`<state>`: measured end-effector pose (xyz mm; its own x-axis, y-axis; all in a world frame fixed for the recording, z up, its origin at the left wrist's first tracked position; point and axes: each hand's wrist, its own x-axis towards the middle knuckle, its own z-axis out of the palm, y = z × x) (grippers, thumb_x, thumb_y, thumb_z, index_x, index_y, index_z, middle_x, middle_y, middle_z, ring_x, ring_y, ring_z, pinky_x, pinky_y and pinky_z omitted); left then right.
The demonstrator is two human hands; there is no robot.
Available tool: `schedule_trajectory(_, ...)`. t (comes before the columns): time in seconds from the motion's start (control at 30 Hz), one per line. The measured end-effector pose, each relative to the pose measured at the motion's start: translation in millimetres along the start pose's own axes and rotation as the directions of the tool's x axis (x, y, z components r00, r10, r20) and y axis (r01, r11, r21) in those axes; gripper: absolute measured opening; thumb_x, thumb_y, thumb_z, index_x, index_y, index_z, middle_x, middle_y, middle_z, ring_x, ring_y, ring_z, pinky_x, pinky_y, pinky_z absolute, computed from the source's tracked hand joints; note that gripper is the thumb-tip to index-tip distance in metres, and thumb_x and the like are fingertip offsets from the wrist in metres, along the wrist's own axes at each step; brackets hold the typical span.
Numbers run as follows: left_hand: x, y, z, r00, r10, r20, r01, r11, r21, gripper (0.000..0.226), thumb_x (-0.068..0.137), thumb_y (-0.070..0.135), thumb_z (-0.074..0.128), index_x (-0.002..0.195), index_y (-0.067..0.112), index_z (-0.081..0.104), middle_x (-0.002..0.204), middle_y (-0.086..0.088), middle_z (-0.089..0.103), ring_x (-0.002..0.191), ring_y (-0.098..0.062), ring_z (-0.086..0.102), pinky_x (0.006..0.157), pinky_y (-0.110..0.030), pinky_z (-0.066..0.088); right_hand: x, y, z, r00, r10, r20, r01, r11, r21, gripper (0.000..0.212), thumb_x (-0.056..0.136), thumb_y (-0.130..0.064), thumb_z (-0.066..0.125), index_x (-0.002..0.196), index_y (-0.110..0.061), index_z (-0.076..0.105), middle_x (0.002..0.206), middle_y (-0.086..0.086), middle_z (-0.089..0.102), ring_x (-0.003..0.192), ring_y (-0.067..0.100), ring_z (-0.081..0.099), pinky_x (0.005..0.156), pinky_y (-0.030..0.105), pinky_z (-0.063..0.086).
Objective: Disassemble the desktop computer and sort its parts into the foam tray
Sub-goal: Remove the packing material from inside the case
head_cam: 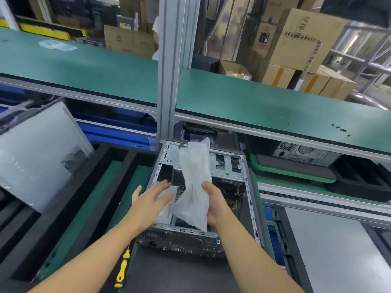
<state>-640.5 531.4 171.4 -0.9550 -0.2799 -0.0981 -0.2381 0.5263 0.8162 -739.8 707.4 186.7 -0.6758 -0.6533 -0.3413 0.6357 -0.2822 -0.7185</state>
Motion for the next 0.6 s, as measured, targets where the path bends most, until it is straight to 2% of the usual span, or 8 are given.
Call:
schedule_trajectory(0.07,-6.0,17.8,-9.0,0.992,0.024,0.125,0.029,0.912,-0.409,0.056,0.085,0.068,0.049,0.134,0.04,0.053,0.137,0.017,0.058,0.134,-0.008,0.047,0.115,-0.041,0.033,9.3,13.2,23.8,0.996,-0.074,0.042,0.082,0.962,-0.259,0.054,0.07,-0.018,0.077,0.122,-0.008,0.063,0.112,0.024,0.068,0.098,0.039,0.068,0.088,0.058,0.055)
schedule_trajectory(0.1,-8.7,23.3,-12.5,0.992,0.036,0.122,0.032,0.855,-0.517,0.067,0.077,0.07,0.056,0.134,0.035,0.053,0.131,0.012,0.063,0.123,-0.011,0.058,0.106,-0.039,0.045,13.3,20.1,38.5,0.992,-0.112,0.065,0.128,0.909,-0.397,0.044,0.074,-0.021,0.077,0.116,-0.013,0.067,0.112,0.023,0.069,0.099,0.038,0.068,0.089,0.06,0.054)
schedule_trajectory(0.17,-15.2,28.1,-23.4,0.997,0.025,0.078,0.029,0.783,-0.621,0.093,0.061,0.076,0.067,0.139,0.028,0.048,0.13,0.006,0.064,0.117,-0.013,0.063,0.1,-0.039,0.05,18.5,29.8,65.9,0.989,-0.142,0.045,0.14,0.775,-0.616,0.038,0.077,-0.036,0.078,0.109,-0.021,0.063,0.107,0.014,0.068,0.095,0.029,0.07,0.083,0.057,0.057)
schedule_trajectory(0.23,-25.0,17.6,-38.8,0.999,-0.012,0.036,0.034,0.727,-0.685,0.101,0.057,0.075,0.075,0.141,0.026,0.045,0.131,0.005,0.064,0.119,-0.015,0.062,0.1,-0.04,0.049,20.2,39.1,87.4,0.991,-0.134,-0.025,0.07,0.66,-0.748,0.057,0.078,-0.049,0.075,0.119,-0.024,0.044,0.113,0.0,0.061,0.096,0.017,0.069,0.075,0.043,0.061)
schedule_trajectory(0.37,-45.4,-22.1,-75.8,0.984,-0.152,-0.094,0.034,0.677,-0.735,0.043,0.086,0.033,0.072,0.127,0.029,0.059,0.117,0.005,0.072,0.11,-0.02,0.068,0.095,-0.043,0.054,17.4,62.0,132.4,0.992,-0.085,0.089,0.119,0.476,-0.871,0.059,0.081,-0.059,0.061,0.121,-0.03,0.029,0.117,-0.01,0.056,0.098,0.007,0.061,0.07,0.025,0.051)
schedule_trajectory(0.43,-54.2,-43.5,-99.8,0.949,-0.252,-0.192,0.016,0.644,-0.765,0.033,0.087,0.021,0.066,0.119,0.023,0.065,0.11,-0.002,0.074,0.102,-0.025,0.071,0.091,-0.05,0.056,20.1,77.3,158.7,0.985,-0.051,0.166,0.17,0.481,-0.86,0.064,0.076,-0.055,0.061,0.125,-0.027,0.033,0.121,-0.007,0.057,0.103,0.008,0.061,0.077,0.027,0.053)
schedule_trajectory(0.5,-66.7,-67.7,-129.5,0.9,-0.357,-0.249,-0.002,0.569,-0.823,0.027,0.091,0.013,0.063,0.117,0.018,0.066,0.107,-0.007,0.074,0.097,-0.028,0.072,0.084,-0.05,0.058,25.6,100.2,184.4,0.966,0.007,0.259,0.215,0.536,-0.816,0.064,0.079,-0.04,0.063,0.134,-0.031,0.033,0.126,-0.008,0.056,0.11,0.007,0.061,0.091,0.031,0.053)
schedule_trajectory(0.6,-94.2,-112.0,-175.8,0.835,-0.465,-0.295,0.007,0.544,-0.839,0.023,0.092,0.024,0.064,0.112,0.015,0.068,0.104,-0.01,0.074,0.092,-0.028,0.073,0.08,-0.051,0.06,35.3,146.5,232.2,0.932,0.059,0.357,0.287,0.48,-0.829,0.07,0.081,-0.035,0.066,0.136,-0.048,0.025,0.128,-0.017,0.055,0.108,-0.001,0.061,0.087,0.028,0.055)
